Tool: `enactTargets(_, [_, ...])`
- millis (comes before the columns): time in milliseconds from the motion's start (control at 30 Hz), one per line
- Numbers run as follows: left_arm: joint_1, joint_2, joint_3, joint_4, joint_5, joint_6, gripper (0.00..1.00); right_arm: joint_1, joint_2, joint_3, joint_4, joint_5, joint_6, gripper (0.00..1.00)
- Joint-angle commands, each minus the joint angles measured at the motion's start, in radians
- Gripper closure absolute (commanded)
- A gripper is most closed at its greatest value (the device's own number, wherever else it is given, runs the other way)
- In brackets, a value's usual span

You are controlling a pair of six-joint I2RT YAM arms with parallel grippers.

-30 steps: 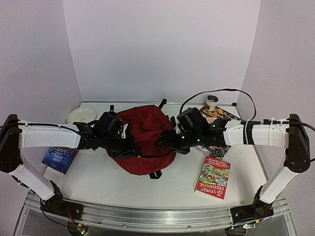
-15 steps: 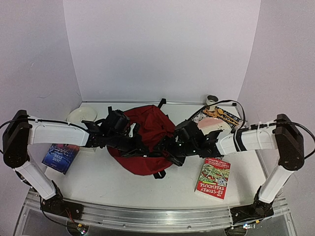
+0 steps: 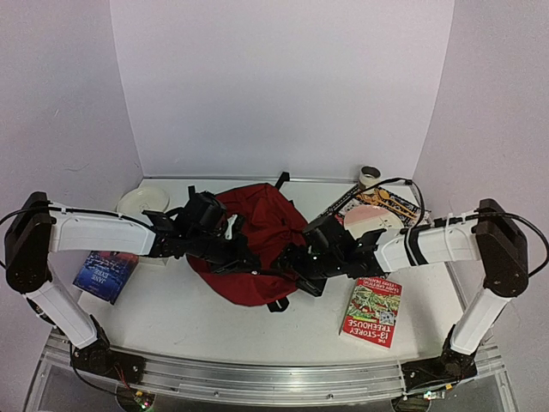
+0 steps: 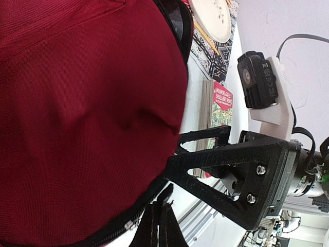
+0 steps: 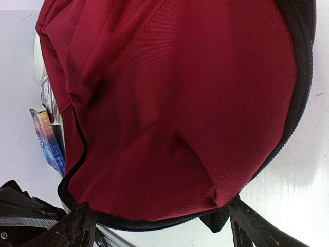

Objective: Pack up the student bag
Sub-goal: Hold the student bag at the center of the board, then unzip the largest pocket of the student bag.

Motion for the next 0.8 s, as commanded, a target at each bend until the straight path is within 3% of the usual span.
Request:
enactTargets(0, [-0.008, -0.055, 0.018, 0.059, 0.027, 0.025, 1.00, 0.005, 0.017, 0.016, 0.003, 0.023, 0.000, 0.09])
enactTargets(167, [-0.013, -0.092, -0.009, 0.064, 0.033, 0.031, 1.00, 0.002, 0.098, 0.088, 0.021, 0.007, -0.011, 0.10])
enactTargets(233, [-0.013, -0.112, -0.032, 0.063, 0.021, 0.030, 1.00, -0.003, 0.116, 0.102, 0.024, -0.002, -0.014, 0.15])
enactTargets(300, [-0.013, -0.140, -0.057, 0.057, -0.004, 0.032, 1.00, -0.007, 0.114, 0.099, 0.025, -0.005, -0.023, 0.30])
enactTargets(467, [-0.003, -0.200, -0.113, -0.027, -0.133, 0.048, 1.00, -0.020, 0.065, 0.051, 0.025, -0.022, -0.064, 0.79])
enactTargets(567, [0.044, -0.230, -0.162, -0.087, -0.184, 0.030, 1.00, -0.029, 0.024, 0.025, 0.019, -0.025, -0.101, 0.97])
enactTargets(767, [0.181, -0.300, -0.238, -0.121, -0.192, 0.031, 1.00, -0.059, -0.052, -0.033, 0.010, -0.026, -0.165, 1.00])
